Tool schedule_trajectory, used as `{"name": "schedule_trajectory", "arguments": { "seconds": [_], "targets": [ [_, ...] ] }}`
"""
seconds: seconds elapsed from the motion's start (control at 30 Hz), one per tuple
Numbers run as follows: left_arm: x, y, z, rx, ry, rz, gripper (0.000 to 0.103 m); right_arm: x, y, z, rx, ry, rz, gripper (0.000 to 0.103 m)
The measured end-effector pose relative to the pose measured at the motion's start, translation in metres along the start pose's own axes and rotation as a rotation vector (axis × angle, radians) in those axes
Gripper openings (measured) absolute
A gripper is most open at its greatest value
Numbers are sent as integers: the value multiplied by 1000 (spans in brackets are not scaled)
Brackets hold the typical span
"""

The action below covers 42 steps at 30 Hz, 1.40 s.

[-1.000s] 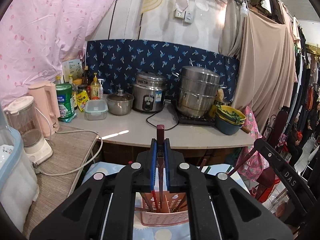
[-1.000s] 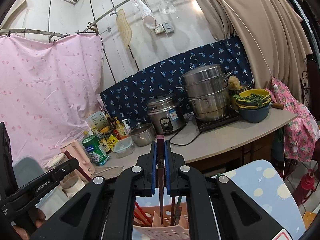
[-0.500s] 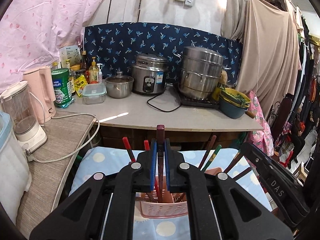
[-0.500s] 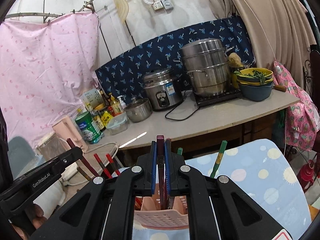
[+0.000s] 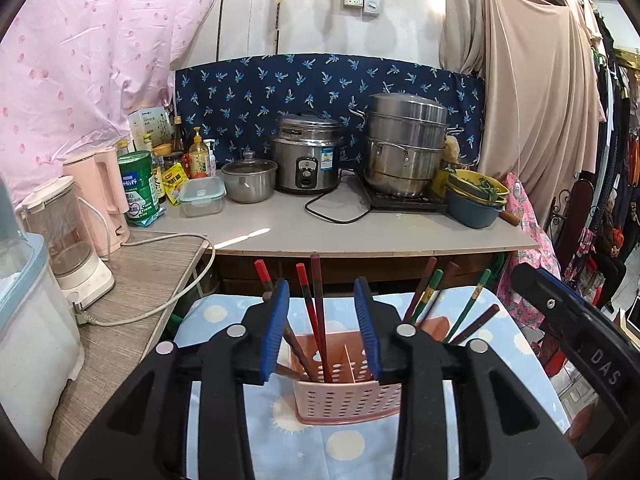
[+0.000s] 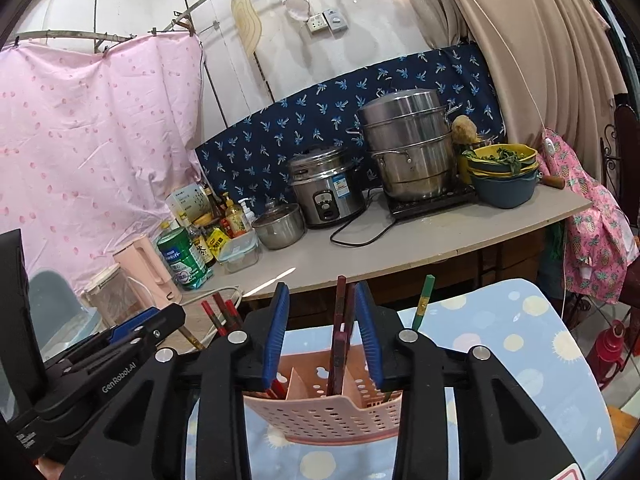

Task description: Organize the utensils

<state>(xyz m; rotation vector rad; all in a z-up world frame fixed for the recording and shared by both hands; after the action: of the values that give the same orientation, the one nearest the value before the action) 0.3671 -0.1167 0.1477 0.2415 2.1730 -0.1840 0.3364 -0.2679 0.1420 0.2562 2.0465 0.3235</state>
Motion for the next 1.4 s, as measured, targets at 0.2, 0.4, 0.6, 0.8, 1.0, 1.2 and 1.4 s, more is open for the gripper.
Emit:
{"name": "schedule_trajectory", "arguments": {
  "seconds": [0.2, 0.4, 0.6, 0.8, 1.0, 1.2, 1.4],
  "targets": [
    [16, -4, -20, -22, 1, 24, 55, 18, 5, -29, 30, 0, -35, 48],
    [44, -4, -44, -33, 17, 35, 63, 50, 5, -56, 73, 36, -56, 56],
    [90, -1, -68, -96, 33, 62, 90, 92, 4, -92, 155, 52, -101, 77],
    [135, 1, -76, -96, 113, 51, 91, 131, 6, -111, 209, 106, -138, 84],
    [166, 0, -84, -96, 167, 35, 94, 161, 5, -120, 229, 157, -122, 84],
    [189, 3, -89, -97, 213, 19, 94, 178, 3, -128, 263, 193, -105, 85],
    [205, 9, -91, -80, 245, -19, 94, 189, -4, -132, 261, 220, -57, 86]
  ]
}}
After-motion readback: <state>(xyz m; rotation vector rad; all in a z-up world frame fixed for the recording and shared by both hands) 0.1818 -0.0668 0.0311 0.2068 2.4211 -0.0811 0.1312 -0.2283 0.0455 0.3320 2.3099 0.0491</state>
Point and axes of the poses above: each gripper's, at about its wrist camera, not at the fingertips, and z roughly the way its jaws point, y to its left, x to its underside, the point moved 8 cm from there along z, roughly the way its jaws point, and after that the axes turned 8 degrees about y, right-handed, at the moved point
